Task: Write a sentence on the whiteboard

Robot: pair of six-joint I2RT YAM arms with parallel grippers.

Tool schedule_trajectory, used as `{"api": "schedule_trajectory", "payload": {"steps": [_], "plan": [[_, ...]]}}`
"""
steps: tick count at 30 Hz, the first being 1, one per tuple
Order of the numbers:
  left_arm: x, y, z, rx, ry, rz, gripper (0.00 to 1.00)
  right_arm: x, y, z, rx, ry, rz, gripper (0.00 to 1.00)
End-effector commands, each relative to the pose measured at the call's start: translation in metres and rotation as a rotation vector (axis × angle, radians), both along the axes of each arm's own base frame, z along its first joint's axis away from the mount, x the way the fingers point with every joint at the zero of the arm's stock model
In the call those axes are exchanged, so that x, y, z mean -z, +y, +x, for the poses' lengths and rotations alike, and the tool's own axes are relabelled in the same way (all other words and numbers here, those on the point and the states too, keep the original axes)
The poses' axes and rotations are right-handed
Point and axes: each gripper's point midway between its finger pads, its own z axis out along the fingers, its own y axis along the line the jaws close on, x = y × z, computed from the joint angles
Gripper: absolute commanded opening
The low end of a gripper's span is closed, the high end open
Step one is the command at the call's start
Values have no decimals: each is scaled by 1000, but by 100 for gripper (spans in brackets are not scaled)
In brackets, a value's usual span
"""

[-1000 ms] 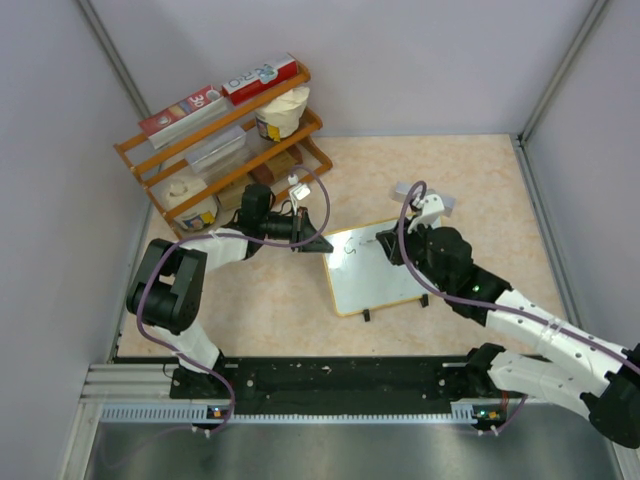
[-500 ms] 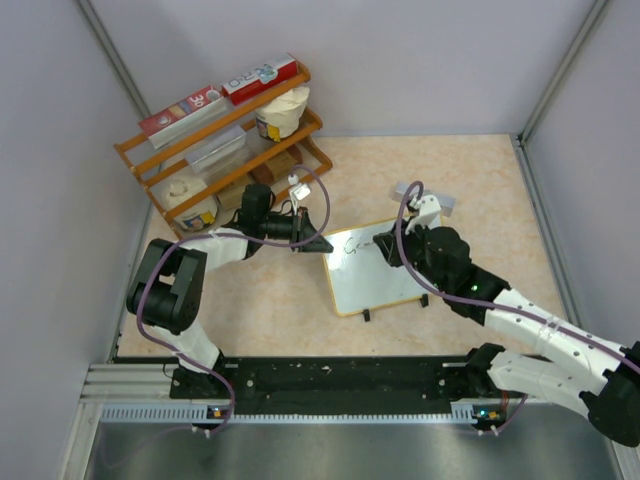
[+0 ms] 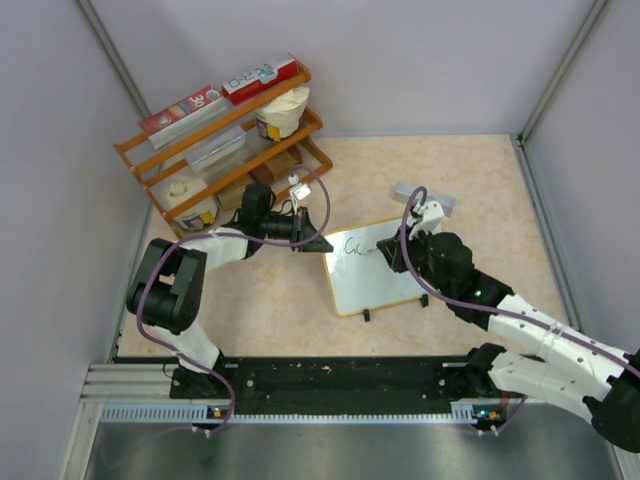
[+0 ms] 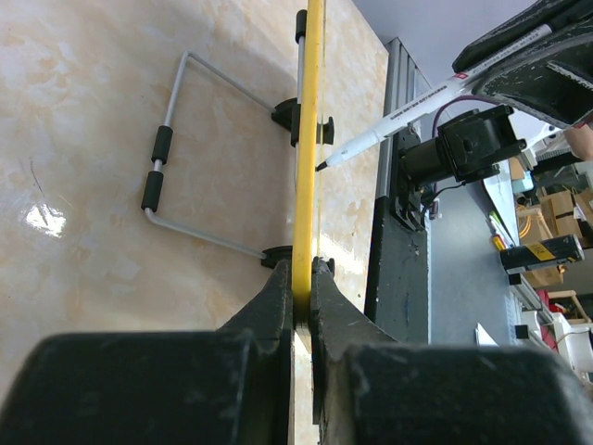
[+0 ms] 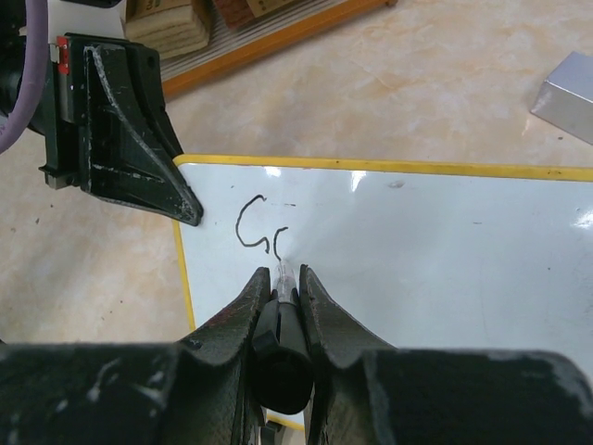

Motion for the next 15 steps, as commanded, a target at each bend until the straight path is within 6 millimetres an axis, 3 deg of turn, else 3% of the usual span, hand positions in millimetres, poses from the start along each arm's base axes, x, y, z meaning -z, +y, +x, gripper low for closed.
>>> {"api": "schedule_trajectory", "payload": {"steps": [1, 8, 15], "plan": [[7, -8, -10, 64, -61, 4, 0, -10, -9, 3, 53, -33, 10, 0], [7, -9, -10, 67, -63, 3, 0, -27, -13, 9, 94, -75, 39, 0], [8, -9, -11, 69, -63, 4, 0, -35, -3, 15, 73, -83, 53, 0]]}}
